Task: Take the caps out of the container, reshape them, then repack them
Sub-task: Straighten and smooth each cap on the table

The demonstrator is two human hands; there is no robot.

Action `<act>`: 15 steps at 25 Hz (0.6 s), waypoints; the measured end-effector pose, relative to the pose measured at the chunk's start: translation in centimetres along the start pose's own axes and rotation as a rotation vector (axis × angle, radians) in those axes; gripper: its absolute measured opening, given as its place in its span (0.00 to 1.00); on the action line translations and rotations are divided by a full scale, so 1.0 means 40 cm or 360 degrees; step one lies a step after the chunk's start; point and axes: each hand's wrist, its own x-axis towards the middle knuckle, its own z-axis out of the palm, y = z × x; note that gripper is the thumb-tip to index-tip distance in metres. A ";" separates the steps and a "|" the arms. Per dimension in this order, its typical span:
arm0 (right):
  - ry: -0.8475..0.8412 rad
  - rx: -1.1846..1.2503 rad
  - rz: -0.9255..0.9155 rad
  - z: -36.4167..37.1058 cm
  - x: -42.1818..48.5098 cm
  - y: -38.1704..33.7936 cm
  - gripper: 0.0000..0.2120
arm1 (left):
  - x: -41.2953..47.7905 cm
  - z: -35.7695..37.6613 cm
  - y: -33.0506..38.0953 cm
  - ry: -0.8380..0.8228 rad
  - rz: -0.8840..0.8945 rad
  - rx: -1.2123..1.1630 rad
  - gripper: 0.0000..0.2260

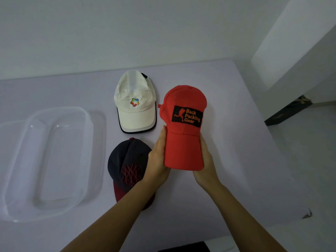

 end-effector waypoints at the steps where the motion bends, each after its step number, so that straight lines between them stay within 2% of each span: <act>1: -0.0029 0.0004 -0.0049 -0.004 0.003 -0.001 0.25 | 0.001 0.003 -0.001 0.0027 -0.0045 -0.0057 0.32; 4: -0.0098 -0.0192 -0.0081 -0.025 0.009 -0.015 0.34 | -0.016 0.013 0.001 0.0091 -0.0140 -0.0256 0.28; 5: -0.0130 -0.0327 -0.0155 -0.035 0.016 -0.029 0.36 | -0.022 0.006 -0.002 0.0090 -0.0097 -0.0187 0.30; 7: -0.0239 -0.0663 -0.0353 -0.060 0.041 -0.020 0.35 | -0.013 -0.030 -0.039 -0.0069 0.0029 0.0031 0.34; 8: -0.0268 -0.0793 -0.0395 -0.076 0.051 -0.016 0.34 | 0.005 -0.049 -0.057 -0.0140 0.0041 0.0038 0.34; 9: -0.0265 -0.0863 -0.0422 -0.089 0.057 -0.008 0.35 | 0.016 -0.066 -0.062 -0.0188 -0.0014 -0.0133 0.33; 12: -0.0226 -0.0974 -0.0539 -0.095 0.053 -0.005 0.35 | 0.056 -0.080 -0.031 -0.0057 -0.0709 -0.1122 0.20; 13: -0.0224 -0.1028 -0.0586 -0.091 0.047 -0.002 0.33 | 0.065 -0.075 -0.010 -0.0058 -0.0958 -0.1298 0.20; 15: -0.0211 -0.1124 -0.0629 -0.083 0.042 0.009 0.30 | 0.084 -0.065 0.024 -0.0020 -0.1219 -0.1380 0.24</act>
